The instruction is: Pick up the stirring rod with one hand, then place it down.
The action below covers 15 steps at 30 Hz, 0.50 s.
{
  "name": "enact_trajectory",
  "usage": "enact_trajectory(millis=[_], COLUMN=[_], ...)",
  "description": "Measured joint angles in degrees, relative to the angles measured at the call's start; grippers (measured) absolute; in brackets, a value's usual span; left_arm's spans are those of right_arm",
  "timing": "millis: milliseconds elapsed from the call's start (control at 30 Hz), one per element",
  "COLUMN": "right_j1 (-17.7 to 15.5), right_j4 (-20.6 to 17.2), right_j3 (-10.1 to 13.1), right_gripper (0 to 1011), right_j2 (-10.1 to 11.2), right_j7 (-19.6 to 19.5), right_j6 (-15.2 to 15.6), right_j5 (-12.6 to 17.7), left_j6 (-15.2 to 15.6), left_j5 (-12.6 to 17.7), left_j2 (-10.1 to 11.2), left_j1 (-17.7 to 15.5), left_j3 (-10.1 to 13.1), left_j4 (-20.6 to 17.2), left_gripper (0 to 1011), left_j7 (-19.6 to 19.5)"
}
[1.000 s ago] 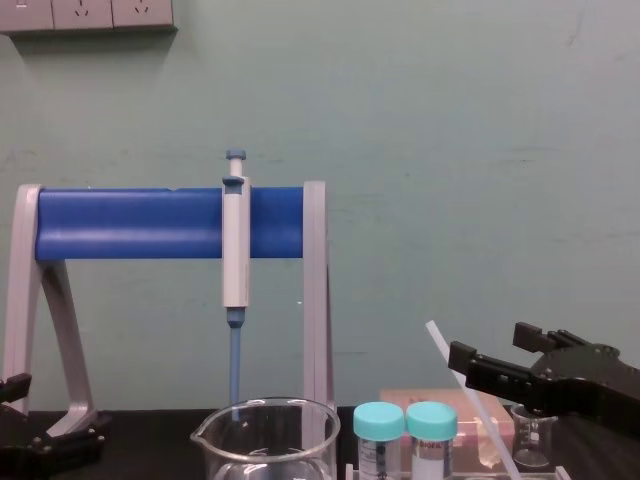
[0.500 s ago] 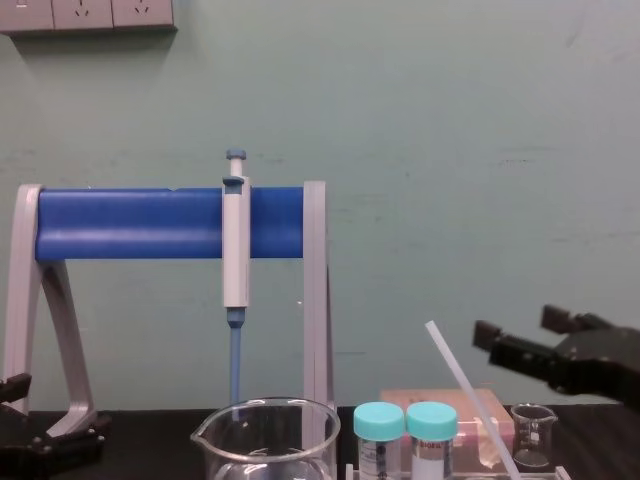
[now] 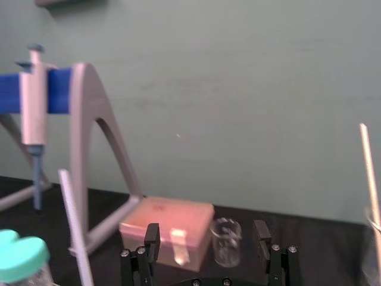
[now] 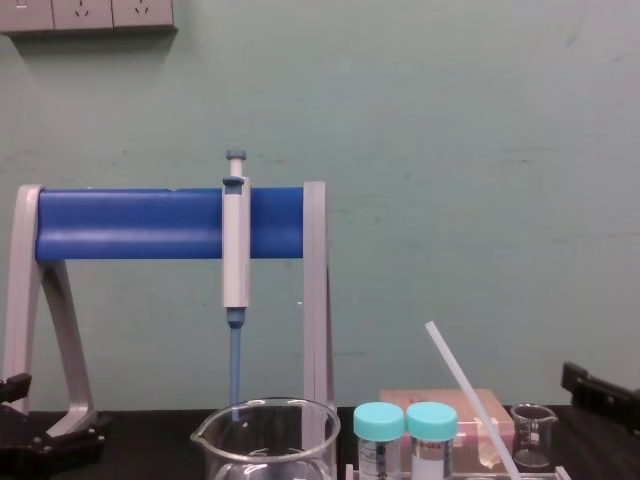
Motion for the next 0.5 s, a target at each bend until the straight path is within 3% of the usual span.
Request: enact_trajectory(millis=[200, 500], right_j1=[-0.44, -0.38], right_j4=[0.48, 0.49], right_j3=[0.70, 0.60], right_gripper=[1003, 1002], right_j2=[-0.70, -0.60], right_j7=[-2.06, -1.86], right_j6=[1.98, 1.81], right_j5=[-2.00, -1.74], left_j6=[0.00, 0.00], left_j5=[0.00, 0.00], left_j2=[0.00, 0.00], left_j1=[0.00, 0.00], left_j3=[0.00, 0.00], left_j4=[0.00, 0.00], left_gripper=[1000, 1000], left_j7=[0.00, 0.00])
